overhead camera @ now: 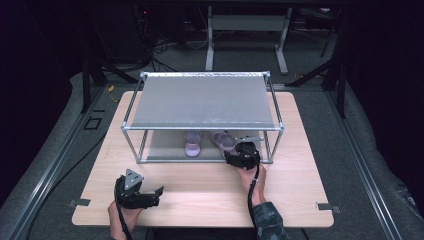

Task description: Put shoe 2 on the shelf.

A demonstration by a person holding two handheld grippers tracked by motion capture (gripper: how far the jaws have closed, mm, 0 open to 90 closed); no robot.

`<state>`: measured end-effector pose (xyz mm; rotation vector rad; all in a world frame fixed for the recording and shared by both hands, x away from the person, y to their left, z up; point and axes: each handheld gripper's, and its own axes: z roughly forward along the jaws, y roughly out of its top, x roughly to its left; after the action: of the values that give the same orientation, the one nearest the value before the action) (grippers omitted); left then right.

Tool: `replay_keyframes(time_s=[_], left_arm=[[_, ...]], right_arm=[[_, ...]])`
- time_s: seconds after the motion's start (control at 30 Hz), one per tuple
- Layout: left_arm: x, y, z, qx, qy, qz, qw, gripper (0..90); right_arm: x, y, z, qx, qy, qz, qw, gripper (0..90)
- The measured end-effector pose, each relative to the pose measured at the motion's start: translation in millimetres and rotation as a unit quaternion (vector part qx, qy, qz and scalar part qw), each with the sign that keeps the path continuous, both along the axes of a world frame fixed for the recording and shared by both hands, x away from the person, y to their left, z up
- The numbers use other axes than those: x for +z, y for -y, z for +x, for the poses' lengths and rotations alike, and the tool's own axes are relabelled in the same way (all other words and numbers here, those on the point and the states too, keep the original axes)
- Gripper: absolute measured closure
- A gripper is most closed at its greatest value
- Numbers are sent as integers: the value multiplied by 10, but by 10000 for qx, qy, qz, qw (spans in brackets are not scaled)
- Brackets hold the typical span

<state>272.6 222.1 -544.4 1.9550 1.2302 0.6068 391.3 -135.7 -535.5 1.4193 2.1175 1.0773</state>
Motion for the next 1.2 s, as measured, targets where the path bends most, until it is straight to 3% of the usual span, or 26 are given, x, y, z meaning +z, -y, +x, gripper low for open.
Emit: replay_keyframes(time_s=[0.27, 0.53, 0.67, 0.97, 1.17, 1.2], left_arm=[[-10, -22, -10, 57, 31, -2, 10000, 0], [-18, -14, -6, 41, 36, -36, 10000, 0], [-27, -11, -3, 35, 17, -34, 10000, 0], [-35, -22, -12, 34, 23, -43, 10000, 0], [-47, -29, -11, 46, 18, -53, 10000, 0], [-48, -24, -10, 43, 17, -68, 10000, 0]], right_arm=[[-47, -138, 98, 191, -92, 351, 9992, 478], [-71, -302, 184, 134, -56, 289, 9995, 498], [-74, -314, 207, 250, -134, 561, 9980, 501], [-81, -431, 204, 189, -94, 396, 9990, 496], [-79, -469, 216, 232, -43, 313, 9992, 494], [-77, -479, 222, 337, -59, 373, 9987, 491]])
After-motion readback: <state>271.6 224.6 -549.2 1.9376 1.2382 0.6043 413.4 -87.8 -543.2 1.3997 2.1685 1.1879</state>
